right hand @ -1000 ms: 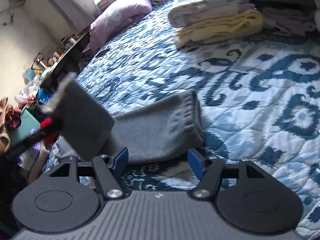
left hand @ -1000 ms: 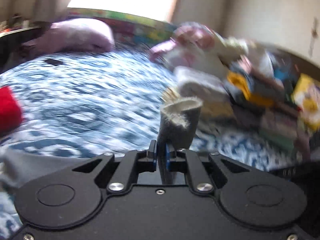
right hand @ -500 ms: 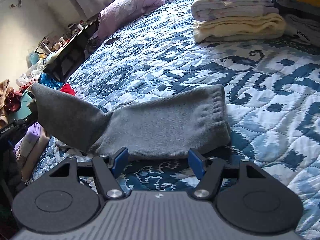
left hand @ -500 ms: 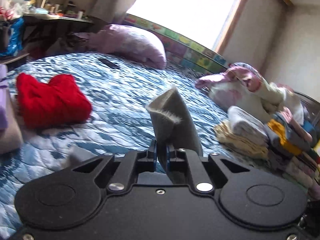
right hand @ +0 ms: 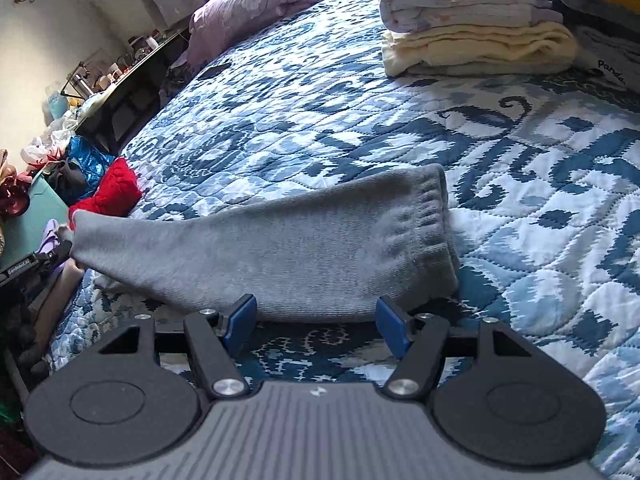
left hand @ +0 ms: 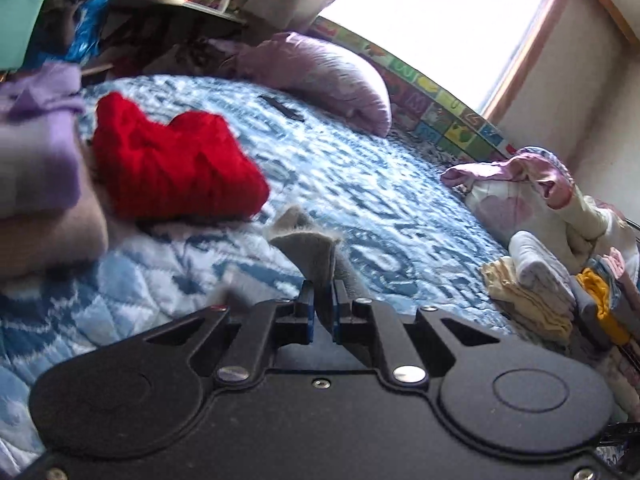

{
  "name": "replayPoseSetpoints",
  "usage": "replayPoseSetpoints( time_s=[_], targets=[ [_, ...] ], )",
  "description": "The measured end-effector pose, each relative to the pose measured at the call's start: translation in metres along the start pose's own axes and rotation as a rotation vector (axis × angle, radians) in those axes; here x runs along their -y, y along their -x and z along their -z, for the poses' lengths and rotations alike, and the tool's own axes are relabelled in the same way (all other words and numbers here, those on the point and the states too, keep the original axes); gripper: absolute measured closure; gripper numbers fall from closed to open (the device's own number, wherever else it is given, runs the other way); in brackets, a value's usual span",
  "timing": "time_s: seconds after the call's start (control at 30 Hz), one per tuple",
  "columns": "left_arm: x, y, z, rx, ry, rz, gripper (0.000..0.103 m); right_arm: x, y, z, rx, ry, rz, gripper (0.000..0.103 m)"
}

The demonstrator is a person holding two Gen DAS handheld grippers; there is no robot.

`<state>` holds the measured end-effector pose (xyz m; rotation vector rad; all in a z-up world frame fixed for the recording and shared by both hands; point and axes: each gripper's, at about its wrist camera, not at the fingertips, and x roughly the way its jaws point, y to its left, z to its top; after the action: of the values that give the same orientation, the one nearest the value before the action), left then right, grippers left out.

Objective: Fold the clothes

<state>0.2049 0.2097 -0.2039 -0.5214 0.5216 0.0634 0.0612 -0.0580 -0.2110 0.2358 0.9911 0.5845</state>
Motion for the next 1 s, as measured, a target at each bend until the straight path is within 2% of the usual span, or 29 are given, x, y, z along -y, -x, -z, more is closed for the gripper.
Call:
replayPoseSetpoints(
  time_s=[0.07,0.13,0.2,0.27,0.33,0.43,0.57,0.67,0.83,0.87,0.9,0.93,0.97,1.0],
  targets=[
    [-0.003,-0.024,0.006,-0.140,-0.011,-0.123,0.089,0.002,-0.001,-0.001,0.008,0.003,0.002,0.037],
    [-0.012,-0.028,0.009,-0.190,0.029,-0.166,0.082,0.007,-0.001,-0.006,0.014,0.011,0.013,0.037],
    [-0.011,-0.016,0.003,-0.145,0.025,-0.167,0.072,0.011,-0.001,-0.011,0.020,0.020,0.024,0.037],
    [-0.007,-0.014,-0.004,-0.139,-0.008,-0.167,0.057,0.016,-0.001,-0.015,0.026,0.029,0.035,0.037],
    [-0.003,-0.013,-0.012,-0.138,-0.042,-0.165,0.056,0.021,-0.001,-0.020,0.033,0.037,0.045,0.037],
    [-0.001,-0.018,-0.023,-0.148,-0.077,-0.141,0.050,0.028,-0.001,-0.027,0.042,0.050,0.062,0.037],
    [-0.001,-0.042,-0.029,-0.204,-0.120,-0.129,0.046,0.047,-0.008,-0.042,0.053,0.042,0.080,0.036],
    [-0.011,-0.061,-0.030,-0.258,-0.103,-0.111,0.046,0.061,-0.019,-0.052,0.047,0.019,0.069,0.033],
    [-0.029,-0.086,-0.029,-0.326,-0.046,-0.029,0.047,0.077,-0.048,-0.061,0.021,0.006,0.025,0.030],
    [-0.030,-0.089,-0.028,-0.327,-0.048,-0.019,0.049,0.079,-0.053,-0.061,0.017,0.007,0.017,0.030],
    [-0.031,-0.089,-0.027,-0.327,-0.049,-0.004,0.055,0.078,-0.057,-0.060,0.013,0.018,0.008,0.033],
    [-0.033,-0.089,-0.026,-0.327,-0.049,0.013,0.070,0.076,-0.062,-0.058,0.009,0.028,0.000,0.038],
    [-0.035,-0.090,-0.025,-0.331,-0.034,0.031,0.080,0.075,-0.066,-0.057,0.004,0.039,-0.009,0.038],
    [-0.035,-0.089,-0.024,-0.329,-0.024,0.039,0.084,0.074,-0.070,-0.055,0.000,0.050,-0.018,0.039]
  ],
)
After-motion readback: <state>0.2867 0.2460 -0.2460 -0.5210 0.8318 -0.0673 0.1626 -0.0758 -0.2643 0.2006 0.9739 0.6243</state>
